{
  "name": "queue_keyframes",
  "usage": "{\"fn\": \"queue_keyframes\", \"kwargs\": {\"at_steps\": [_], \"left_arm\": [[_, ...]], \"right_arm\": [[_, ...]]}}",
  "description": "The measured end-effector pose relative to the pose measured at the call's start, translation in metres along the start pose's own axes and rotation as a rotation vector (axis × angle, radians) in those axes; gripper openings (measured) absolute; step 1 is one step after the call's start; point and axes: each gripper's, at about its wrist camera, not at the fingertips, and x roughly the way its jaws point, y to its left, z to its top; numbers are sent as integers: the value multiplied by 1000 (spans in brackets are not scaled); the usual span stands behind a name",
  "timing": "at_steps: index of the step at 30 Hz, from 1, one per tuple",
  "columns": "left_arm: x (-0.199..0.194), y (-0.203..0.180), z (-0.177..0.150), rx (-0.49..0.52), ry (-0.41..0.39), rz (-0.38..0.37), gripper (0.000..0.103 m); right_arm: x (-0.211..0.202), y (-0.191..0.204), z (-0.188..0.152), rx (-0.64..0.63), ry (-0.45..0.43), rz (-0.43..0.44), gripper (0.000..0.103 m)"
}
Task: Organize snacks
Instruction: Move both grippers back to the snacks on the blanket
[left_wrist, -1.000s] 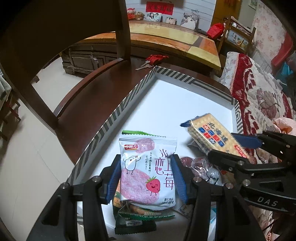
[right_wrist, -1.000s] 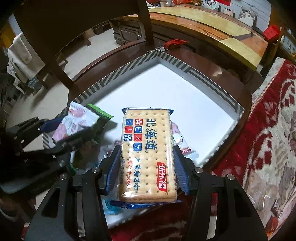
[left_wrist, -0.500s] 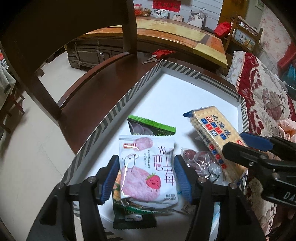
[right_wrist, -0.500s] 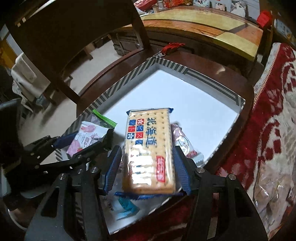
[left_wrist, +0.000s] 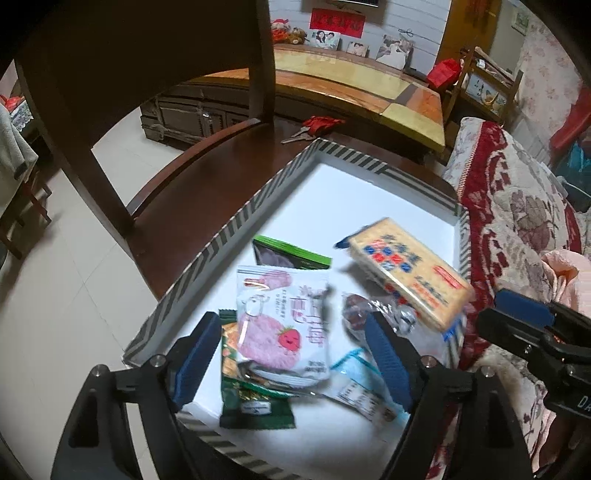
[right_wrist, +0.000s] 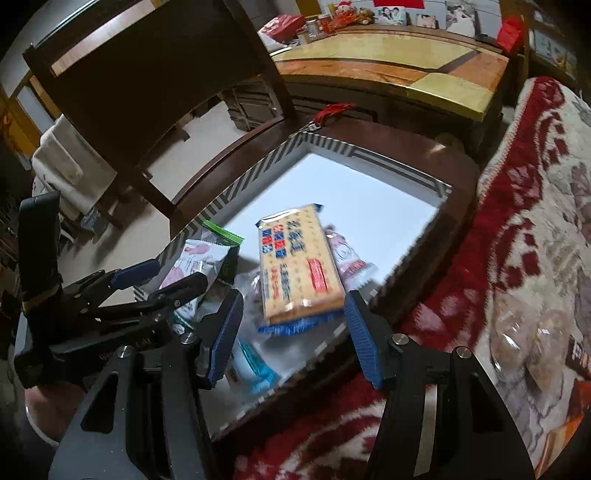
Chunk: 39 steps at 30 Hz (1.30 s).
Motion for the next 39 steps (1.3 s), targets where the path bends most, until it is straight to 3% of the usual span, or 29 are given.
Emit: {"fn": "queue_keyframes", "kwargs": {"at_steps": [18,39], "left_arm": [[-28,-74,-14,114,-26,-91,88],[-28,-187,-41,304,41,-223,88]], "right_arm": [[-76,-54,-57,123,-76,-60,57],[-145,-154,-146,334,-108,-195,57]]}}
